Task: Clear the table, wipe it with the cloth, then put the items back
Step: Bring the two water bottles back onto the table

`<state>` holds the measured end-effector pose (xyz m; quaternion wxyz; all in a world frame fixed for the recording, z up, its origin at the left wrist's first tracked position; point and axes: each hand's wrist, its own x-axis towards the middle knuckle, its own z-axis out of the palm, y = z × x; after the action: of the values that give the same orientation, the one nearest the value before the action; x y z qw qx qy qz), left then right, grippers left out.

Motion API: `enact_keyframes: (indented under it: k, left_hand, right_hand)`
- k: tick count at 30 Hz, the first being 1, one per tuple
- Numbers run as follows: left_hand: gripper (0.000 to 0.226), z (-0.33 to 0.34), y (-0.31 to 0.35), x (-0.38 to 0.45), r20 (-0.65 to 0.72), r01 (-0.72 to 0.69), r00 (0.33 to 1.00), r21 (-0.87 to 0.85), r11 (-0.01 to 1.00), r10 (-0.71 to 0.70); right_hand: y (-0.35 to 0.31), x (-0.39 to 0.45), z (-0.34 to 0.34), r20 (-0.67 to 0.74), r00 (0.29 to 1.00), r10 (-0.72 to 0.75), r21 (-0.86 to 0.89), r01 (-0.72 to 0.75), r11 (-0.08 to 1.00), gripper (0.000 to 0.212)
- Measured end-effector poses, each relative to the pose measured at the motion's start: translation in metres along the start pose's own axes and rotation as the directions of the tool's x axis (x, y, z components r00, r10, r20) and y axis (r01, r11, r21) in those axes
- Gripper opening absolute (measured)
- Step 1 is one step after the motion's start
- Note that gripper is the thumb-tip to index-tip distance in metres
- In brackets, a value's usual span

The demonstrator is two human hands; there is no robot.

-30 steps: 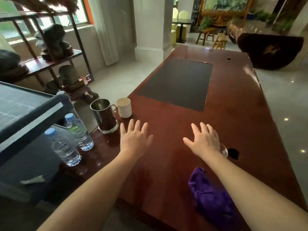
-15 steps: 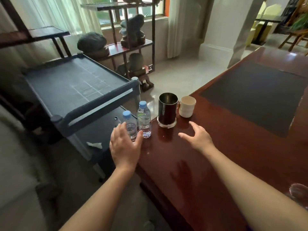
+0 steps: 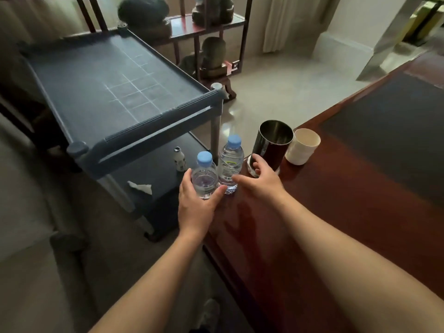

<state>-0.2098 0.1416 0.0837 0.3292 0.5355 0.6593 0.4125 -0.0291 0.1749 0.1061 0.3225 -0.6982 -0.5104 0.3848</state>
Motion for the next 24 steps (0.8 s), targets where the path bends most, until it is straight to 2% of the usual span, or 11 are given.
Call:
enact_keyframes:
  k: [4,7,8,11,14,20,24]
  left_hand:
    - [0.105,0.013,-0.007,0.016,-0.019,-0.011,1.0,-0.069,0.998,0.01]
    - [0.105,0.019,-0.012,0.028,-0.016,-0.04,0.999,-0.076,0.996,0.039]
    - [0.102,0.021,-0.014,0.032,-0.02,-0.047,0.999,-0.079,0.996,0.045]
    - [0.089,0.027,-0.017,0.038,-0.053,-0.068,0.997,-0.104,0.992,0.063]
    - [0.076,0.032,-0.02,0.041,-0.098,-0.1,0.992,-0.159,0.982,0.086]
    - [0.074,0.039,-0.024,0.045,-0.123,-0.149,0.984,-0.208,0.967,0.125]
    - [0.073,0.042,-0.025,0.045,-0.138,-0.148,0.983,-0.223,0.964,0.119]
  right_hand:
    - [-0.003,0.019,0.016,0.016,1.0,-0.021,0.063,0.02,0.998,0.113]
    - [-0.009,0.031,0.027,-0.012,0.997,-0.071,0.162,0.072,0.984,0.085]
    - [-0.01,0.035,0.03,-0.021,0.997,-0.08,0.205,0.083,0.975,0.083]
    - [-0.008,0.043,0.038,-0.047,0.997,-0.066,0.304,0.077,0.95,0.095]
    - [-0.004,0.048,0.048,-0.088,0.994,-0.063,0.306,0.087,0.948,0.087]
    - [0.001,0.056,0.061,-0.141,0.989,-0.043,0.349,0.09,0.933,0.069]
    - [0.002,0.055,0.061,-0.149,0.988,-0.038,0.367,0.091,0.926,0.069]
